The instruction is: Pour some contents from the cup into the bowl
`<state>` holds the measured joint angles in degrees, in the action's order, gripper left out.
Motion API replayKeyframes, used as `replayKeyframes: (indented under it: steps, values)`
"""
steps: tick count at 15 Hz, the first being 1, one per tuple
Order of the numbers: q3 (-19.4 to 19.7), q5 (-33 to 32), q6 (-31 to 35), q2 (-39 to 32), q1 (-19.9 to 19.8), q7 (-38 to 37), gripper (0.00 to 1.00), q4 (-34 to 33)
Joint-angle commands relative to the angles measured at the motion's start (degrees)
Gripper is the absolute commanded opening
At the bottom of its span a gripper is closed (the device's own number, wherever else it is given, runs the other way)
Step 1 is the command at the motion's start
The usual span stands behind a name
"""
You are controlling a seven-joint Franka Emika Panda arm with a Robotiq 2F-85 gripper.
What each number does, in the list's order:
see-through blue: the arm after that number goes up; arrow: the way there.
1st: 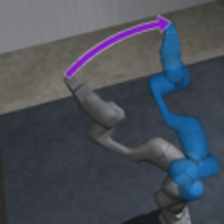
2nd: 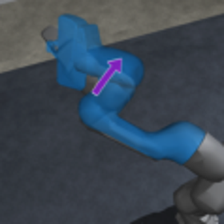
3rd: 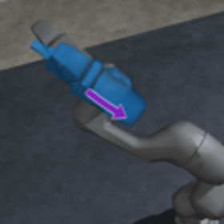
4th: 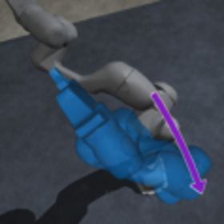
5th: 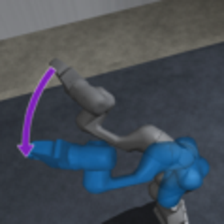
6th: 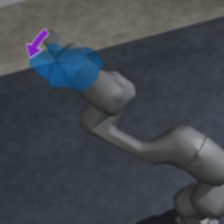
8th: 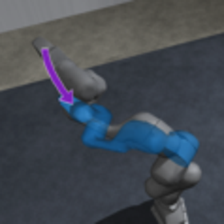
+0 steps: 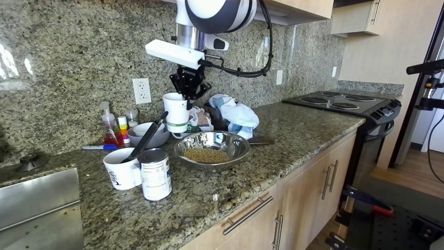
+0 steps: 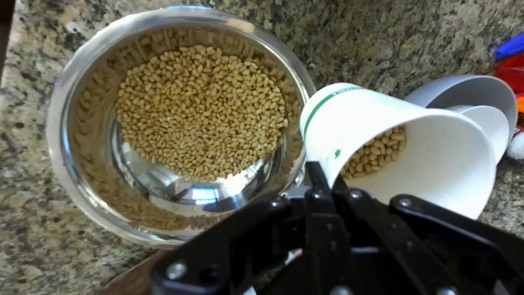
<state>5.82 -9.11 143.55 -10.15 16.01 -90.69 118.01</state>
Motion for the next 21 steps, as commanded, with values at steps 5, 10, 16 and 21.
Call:
replayKeyframes:
  steps: [5, 10, 16, 21]
  values:
    - [-4.1, 0.3, -6.6, 8.0, -5.8, -3.4, 0.01, 6.7]
    - [-5.4, 2.1, -6.5, 7.6, -8.1, -2.5, 0.01, 8.3]
    - [-5.6, 3.2, -6.1, 7.9, -9.1, -3.1, 0.01, 10.7]
    - [-5.9, 2.3, -4.8, 7.6, -9.1, -4.3, 0.01, 11.5]
